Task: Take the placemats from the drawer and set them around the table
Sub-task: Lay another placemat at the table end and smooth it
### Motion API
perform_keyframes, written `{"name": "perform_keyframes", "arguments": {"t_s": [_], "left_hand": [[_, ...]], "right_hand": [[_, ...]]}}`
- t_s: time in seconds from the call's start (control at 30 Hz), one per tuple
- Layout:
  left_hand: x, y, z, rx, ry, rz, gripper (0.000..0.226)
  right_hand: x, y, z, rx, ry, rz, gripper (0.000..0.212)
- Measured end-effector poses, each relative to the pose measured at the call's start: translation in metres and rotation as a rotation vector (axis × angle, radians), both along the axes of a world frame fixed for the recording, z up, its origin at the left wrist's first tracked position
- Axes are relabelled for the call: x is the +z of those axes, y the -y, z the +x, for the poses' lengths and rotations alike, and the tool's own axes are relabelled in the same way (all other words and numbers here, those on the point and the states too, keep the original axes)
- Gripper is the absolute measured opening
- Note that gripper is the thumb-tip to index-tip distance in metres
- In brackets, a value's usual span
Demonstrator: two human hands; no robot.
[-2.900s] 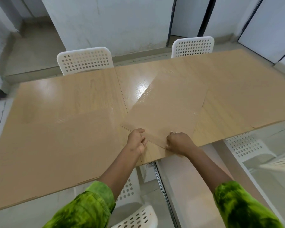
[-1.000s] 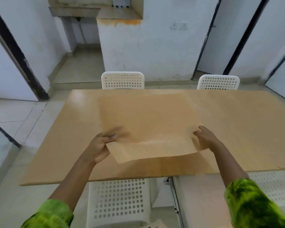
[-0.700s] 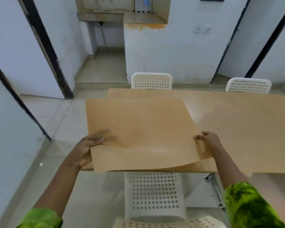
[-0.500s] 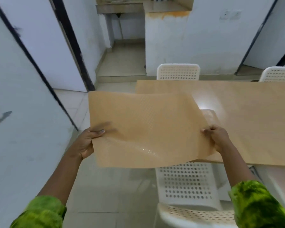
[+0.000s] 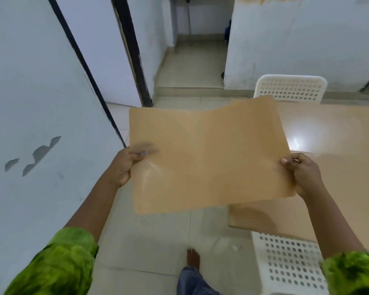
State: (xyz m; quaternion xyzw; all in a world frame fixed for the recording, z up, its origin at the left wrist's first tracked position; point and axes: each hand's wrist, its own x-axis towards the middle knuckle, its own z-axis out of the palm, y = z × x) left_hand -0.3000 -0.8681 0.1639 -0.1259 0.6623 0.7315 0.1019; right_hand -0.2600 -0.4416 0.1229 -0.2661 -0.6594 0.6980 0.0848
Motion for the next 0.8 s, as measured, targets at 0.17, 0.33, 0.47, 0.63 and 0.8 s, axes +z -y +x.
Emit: {"name": "perform_keyframes", "arguments": {"t_s": [0.17, 0.33, 0.47, 0.63, 0.8], "left_hand": [[0.002, 0.017, -0.087, 0.039, 0.007, -0.004, 0.026], [0.000, 0.034, -0.174, 0.006, 0.024, -0.002, 0.025], [-0.007, 0.039, -0.247, -0.071, 0.038, -0.012, 0.023], [-0.012, 0.035, -0.355, -0.197, 0.023, 0.001, 0.021], [-0.013, 0.008, -0.462, -0.410, 0.009, -0.059, 0.020]], "right_hand": [[0.004, 0.022, -0.073, 0.008, -0.014, -0.028, 0.022], [0.002, 0.039, -0.143, -0.014, 0.000, -0.032, 0.025], [-0.010, 0.052, -0.188, -0.085, 0.028, -0.035, 0.025], [-0.016, 0.072, -0.236, -0.233, 0.030, -0.023, 0.025], [-0.014, 0.087, -0.265, -0.421, 0.045, -0.029, 0.024]]}}
